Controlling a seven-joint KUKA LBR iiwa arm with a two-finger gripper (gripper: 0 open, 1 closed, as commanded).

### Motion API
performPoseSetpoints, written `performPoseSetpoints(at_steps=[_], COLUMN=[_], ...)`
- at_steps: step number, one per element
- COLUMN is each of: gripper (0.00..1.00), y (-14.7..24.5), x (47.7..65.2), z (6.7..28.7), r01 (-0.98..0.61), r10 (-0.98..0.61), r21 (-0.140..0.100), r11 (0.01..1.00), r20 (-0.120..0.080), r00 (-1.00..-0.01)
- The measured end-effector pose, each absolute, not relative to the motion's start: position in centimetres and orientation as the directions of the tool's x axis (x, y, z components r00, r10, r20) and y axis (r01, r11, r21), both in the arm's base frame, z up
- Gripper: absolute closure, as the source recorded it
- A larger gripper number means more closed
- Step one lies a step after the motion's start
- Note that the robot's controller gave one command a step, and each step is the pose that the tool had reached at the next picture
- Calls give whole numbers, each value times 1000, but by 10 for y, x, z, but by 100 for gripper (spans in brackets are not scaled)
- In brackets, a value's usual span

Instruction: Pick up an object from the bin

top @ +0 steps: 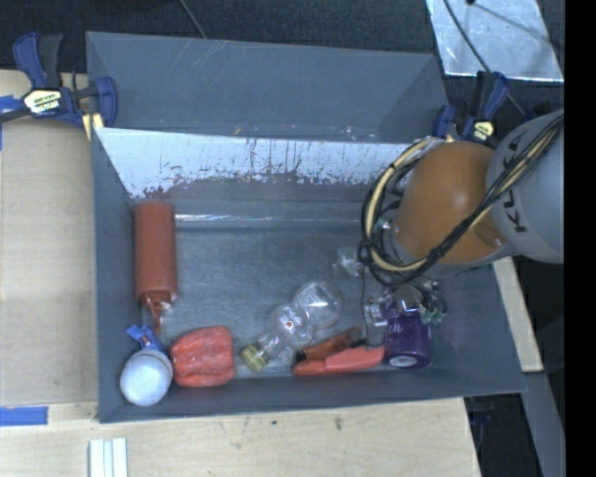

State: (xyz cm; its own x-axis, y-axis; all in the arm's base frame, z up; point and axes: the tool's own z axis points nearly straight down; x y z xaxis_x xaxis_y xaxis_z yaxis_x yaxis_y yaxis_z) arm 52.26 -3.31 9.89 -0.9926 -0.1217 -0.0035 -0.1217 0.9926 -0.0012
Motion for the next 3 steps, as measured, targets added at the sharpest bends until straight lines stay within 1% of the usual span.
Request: performPoseSetpoints(at_steps=[1, 2, 3], gripper=[0, 0, 0], y=[13, 41, 40], x=[535, 533, 559], z=[119, 101, 75], r01=[-210, -252, -387], r10=[-210, -252, -387], r21=[0, 0, -1], r11=[978, 968, 922], r20=[-5, -1, -5], r00=[-978, -968, -922])
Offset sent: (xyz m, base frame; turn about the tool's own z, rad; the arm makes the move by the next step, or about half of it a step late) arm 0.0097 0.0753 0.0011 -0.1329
